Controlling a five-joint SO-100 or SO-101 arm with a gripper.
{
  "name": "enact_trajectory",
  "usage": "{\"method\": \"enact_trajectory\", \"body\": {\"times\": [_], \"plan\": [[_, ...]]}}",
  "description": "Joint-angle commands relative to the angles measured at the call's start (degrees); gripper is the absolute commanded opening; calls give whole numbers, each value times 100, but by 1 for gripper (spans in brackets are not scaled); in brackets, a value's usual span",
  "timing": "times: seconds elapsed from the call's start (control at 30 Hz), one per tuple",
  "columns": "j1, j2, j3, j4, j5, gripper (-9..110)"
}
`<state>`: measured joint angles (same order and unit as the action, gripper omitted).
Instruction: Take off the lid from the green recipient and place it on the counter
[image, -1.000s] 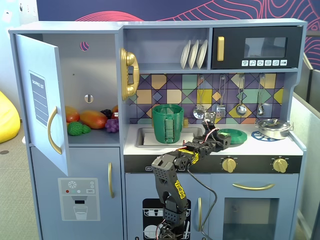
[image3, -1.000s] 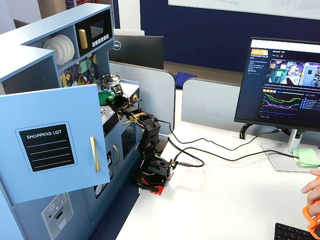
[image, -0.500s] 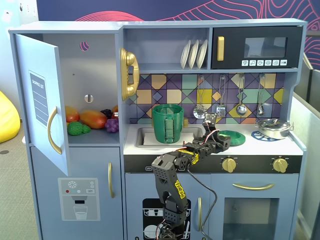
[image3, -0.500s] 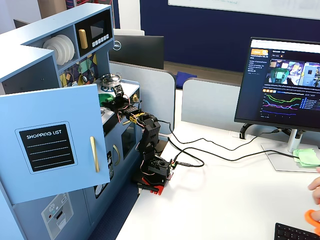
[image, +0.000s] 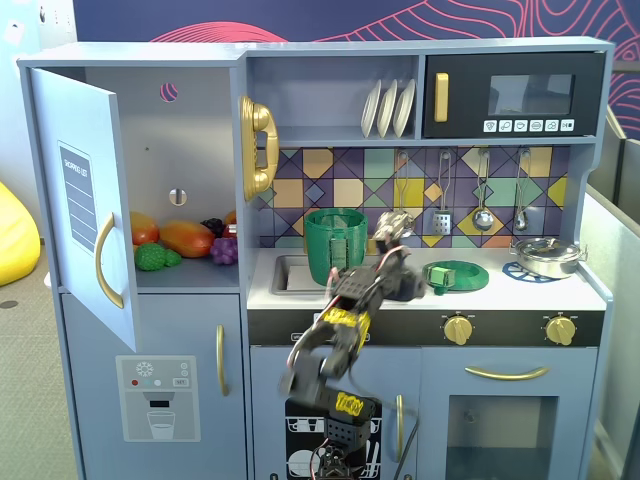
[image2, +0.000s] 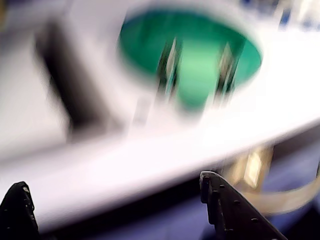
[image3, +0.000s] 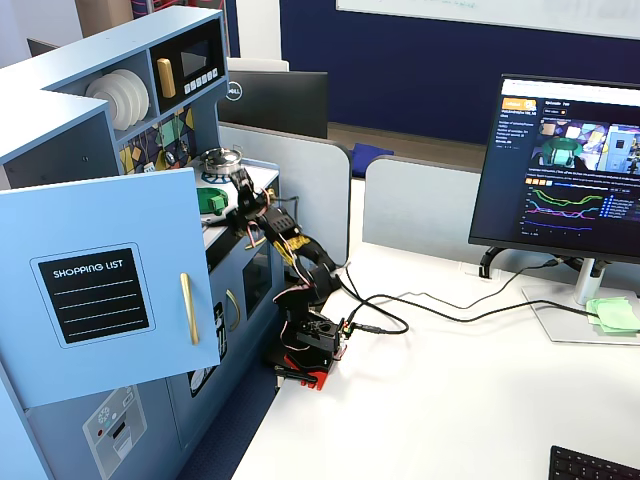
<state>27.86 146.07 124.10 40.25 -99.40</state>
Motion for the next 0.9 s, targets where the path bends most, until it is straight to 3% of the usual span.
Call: {"method": "enact_trajectory", "body": {"times": [0.0, 0.1, 0.3, 0.57, 0.87], "plan": [[-360, 1195, 694, 1116, -62, 34], [-765, 1529, 1178, 1881, -53, 28], [-1723, 2101, 2496, 2057, -378, 19], [-2742, 2707, 3876, 2435, 132, 7], [-2883, 3252, 4307, 3674, 483, 4]]}}
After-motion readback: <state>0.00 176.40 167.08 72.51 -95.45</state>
